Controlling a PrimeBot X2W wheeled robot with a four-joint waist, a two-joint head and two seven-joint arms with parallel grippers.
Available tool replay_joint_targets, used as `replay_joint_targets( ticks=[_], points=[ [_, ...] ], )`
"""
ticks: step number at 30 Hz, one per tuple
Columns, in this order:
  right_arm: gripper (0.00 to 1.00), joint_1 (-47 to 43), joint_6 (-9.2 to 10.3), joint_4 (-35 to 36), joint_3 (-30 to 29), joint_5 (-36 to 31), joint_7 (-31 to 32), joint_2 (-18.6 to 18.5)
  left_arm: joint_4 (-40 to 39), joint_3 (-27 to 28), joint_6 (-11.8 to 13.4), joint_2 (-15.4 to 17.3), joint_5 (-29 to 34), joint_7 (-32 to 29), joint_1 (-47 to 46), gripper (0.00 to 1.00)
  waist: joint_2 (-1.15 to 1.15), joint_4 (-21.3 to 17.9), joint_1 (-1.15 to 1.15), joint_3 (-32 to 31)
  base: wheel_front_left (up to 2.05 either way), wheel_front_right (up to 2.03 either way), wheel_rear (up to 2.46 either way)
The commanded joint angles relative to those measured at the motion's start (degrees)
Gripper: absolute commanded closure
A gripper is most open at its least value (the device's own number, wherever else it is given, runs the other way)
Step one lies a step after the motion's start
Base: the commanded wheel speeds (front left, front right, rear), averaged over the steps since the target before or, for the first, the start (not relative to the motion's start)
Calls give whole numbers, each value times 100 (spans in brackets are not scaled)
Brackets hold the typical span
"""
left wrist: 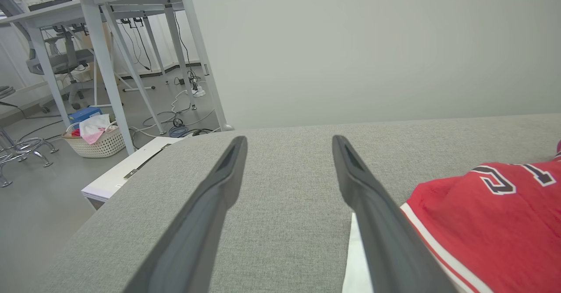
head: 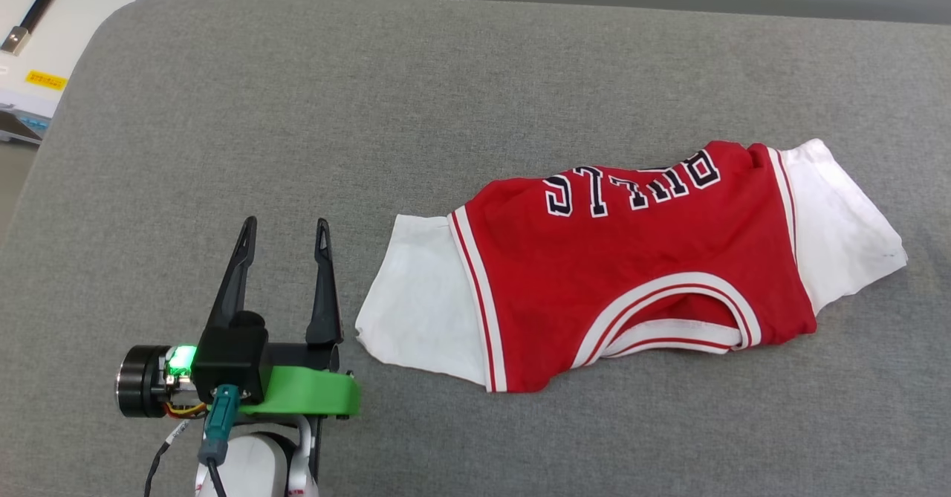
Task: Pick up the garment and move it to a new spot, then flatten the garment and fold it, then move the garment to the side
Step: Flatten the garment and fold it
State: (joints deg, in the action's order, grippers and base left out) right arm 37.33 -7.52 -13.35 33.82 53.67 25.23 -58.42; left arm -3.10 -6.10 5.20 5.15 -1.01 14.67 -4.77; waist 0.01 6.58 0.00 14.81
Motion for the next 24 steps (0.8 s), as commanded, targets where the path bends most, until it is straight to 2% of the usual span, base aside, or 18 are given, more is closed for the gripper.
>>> replay_joint_targets(
  ticks=[1, 4, 8, 15, 19, 24],
  points=[
    [0, -107, 3, 74, -32, 186, 297, -35, -39, -8, -35, 11, 31, 33, 5, 0, -1, 28, 0, 70, 0, 0, 0],
    [0, -207, 3, 214, -24, 306, 962, -182, -66, -31, -39, -5, 25, 33, -59, 0, -1, 102, 0, 184, 0, 0, 0],
    [0, -301, 3, 113, -66, 364, 1422, -65, -90, -61, -34, -28, 21, 33, -146, 0, -1, 202, 0, 370, 0, 0, 0],
    [0, -308, 3, -275, -80, 111, 1583, 361, -84, -159, -49, -69, 27, 33, -353, 0, -1, 424, 0, 708, 0, 0, 0],
    [0, -418, 3, -499, 155, -195, 1643, 465, -65, -165, -33, -84, 19, 33, -427, 0, -1, 486, 0, 802, 0, 0, 0],
    [0, -589, 3, -790, 260, -225, 1543, 652, -34, -144, -13, -93, 15, 33, -427, 0, -1, 474, 0, 793, 0, 0, 0]
  ],
)
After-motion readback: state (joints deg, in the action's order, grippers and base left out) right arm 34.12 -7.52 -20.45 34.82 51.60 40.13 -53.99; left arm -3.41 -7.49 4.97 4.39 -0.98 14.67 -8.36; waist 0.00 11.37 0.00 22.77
